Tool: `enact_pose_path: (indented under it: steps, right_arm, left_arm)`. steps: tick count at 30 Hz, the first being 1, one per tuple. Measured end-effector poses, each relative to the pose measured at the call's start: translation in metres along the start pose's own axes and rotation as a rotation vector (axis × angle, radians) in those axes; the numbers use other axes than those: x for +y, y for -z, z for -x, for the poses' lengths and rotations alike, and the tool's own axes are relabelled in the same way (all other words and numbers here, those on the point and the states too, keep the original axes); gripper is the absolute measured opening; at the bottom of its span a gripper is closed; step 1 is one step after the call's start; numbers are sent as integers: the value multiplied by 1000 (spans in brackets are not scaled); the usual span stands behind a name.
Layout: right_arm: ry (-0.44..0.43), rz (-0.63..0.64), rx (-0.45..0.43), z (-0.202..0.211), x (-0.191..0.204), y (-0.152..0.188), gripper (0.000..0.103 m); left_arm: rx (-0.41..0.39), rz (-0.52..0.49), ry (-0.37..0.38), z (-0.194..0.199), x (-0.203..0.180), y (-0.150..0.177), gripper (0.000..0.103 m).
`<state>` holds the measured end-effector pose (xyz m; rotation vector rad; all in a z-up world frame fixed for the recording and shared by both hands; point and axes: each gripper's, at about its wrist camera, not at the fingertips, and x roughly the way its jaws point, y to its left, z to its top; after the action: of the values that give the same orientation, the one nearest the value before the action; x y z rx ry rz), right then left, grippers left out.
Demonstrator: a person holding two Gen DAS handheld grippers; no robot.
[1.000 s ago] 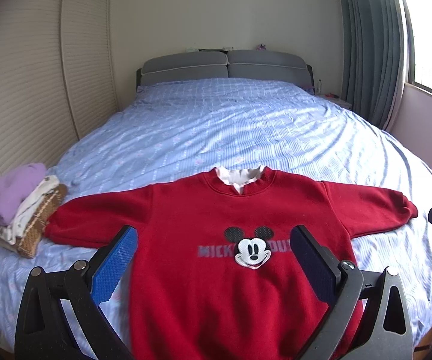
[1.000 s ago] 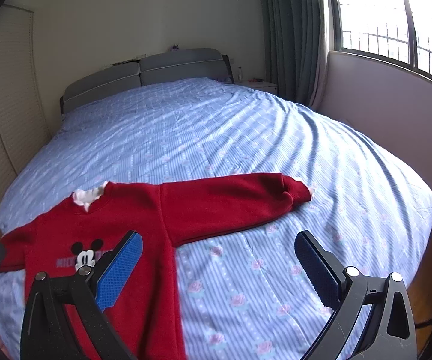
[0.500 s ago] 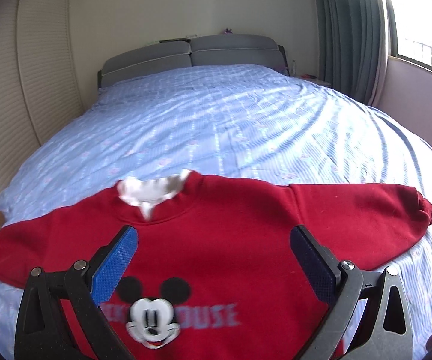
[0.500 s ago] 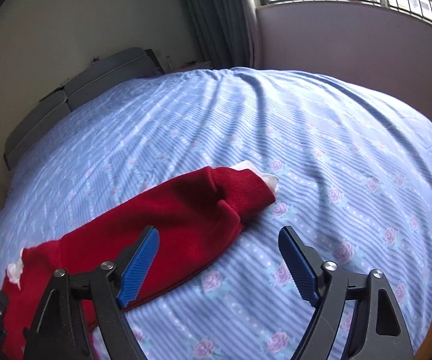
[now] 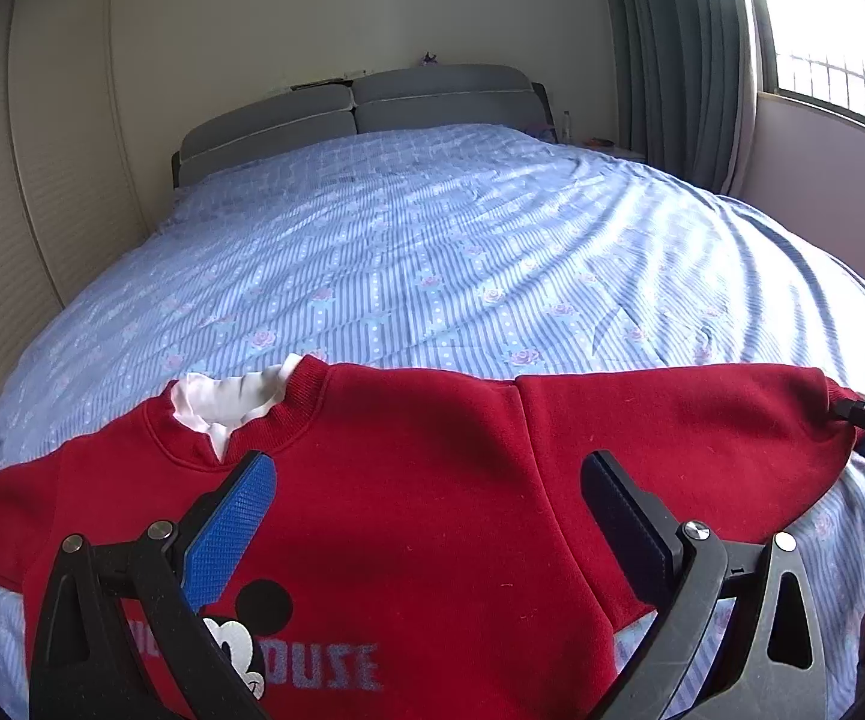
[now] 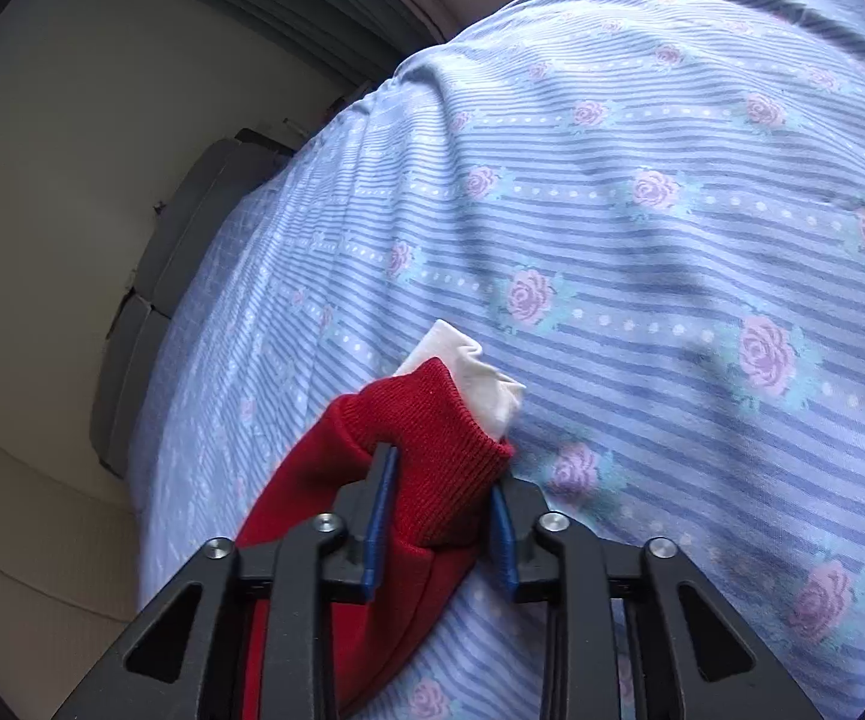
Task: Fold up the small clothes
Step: 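Grasp the red sweatshirt's sleeve cuff with the right gripper and lift it, then carry the sleeve across the sweatshirt body with the right gripper and release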
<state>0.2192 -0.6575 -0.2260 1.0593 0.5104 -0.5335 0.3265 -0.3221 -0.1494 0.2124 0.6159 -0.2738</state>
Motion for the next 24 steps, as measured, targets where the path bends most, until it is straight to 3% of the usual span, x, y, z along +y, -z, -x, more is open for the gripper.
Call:
enact_pose_path:
  steps: [2, 7, 12, 18, 24]
  right_arm:
    - [14, 47, -32, 10, 13, 0, 17]
    - [62, 256, -145, 47, 77, 18, 14]
    - [104, 541, -269, 77, 172, 66, 14]
    - [122, 907, -354, 89, 284, 170, 14]
    - [96, 1220, -348, 67, 358, 304, 13]
  left_arm:
    - [-4, 12, -11, 7, 10, -1, 103]
    - [-5, 46, -68, 24, 53, -3, 103]
    - [1, 100, -146, 48, 122, 1, 103]
    - [-8, 170, -262, 86, 227, 24, 103]
    - [12, 250, -362, 108, 326, 64, 103]
